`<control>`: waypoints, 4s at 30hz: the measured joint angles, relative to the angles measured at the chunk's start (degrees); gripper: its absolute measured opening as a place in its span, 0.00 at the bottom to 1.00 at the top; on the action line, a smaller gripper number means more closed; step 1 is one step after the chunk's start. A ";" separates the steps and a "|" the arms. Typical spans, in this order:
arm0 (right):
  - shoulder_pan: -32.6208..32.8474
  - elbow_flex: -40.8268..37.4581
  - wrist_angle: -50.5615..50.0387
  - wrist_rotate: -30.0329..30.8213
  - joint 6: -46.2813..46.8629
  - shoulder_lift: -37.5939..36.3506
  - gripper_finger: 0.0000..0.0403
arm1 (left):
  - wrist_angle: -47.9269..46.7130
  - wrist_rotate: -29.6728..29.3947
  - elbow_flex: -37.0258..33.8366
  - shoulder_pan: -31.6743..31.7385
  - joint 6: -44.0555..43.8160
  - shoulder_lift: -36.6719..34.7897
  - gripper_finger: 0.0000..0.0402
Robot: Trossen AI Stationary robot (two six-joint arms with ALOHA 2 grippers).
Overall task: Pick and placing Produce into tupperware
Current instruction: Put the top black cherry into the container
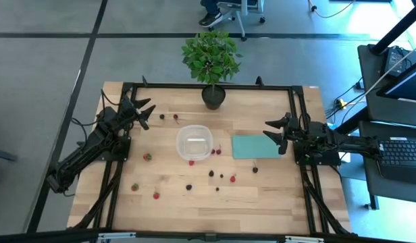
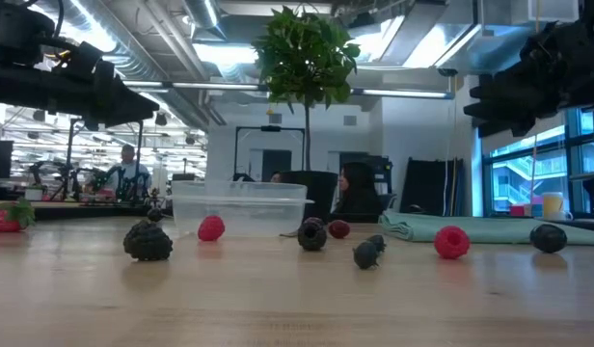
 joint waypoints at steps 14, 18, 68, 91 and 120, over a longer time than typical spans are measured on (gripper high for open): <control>-0.04 -0.01 -2.48 0.12 2.73 0.00 0.57 | 4.05 3.49 -0.02 0.01 1.94 0.00 0.49; -0.04 -0.01 -2.47 0.15 3.79 0.00 0.57 | 3.12 7.46 -0.02 0.00 -0.15 0.00 0.49; -0.02 -0.03 0.68 6.03 1.69 0.00 0.57 | -1.35 -1.59 10.65 -4.69 15.99 48.85 0.49; -0.02 -0.03 0.11 6.03 0.23 0.00 0.57 | -13.22 -10.71 23.83 -10.16 15.29 62.59 0.44; -0.04 -0.03 -1.40 6.00 1.77 0.00 0.57 | -18.39 -14.36 26.19 -9.75 25.78 70.53 0.44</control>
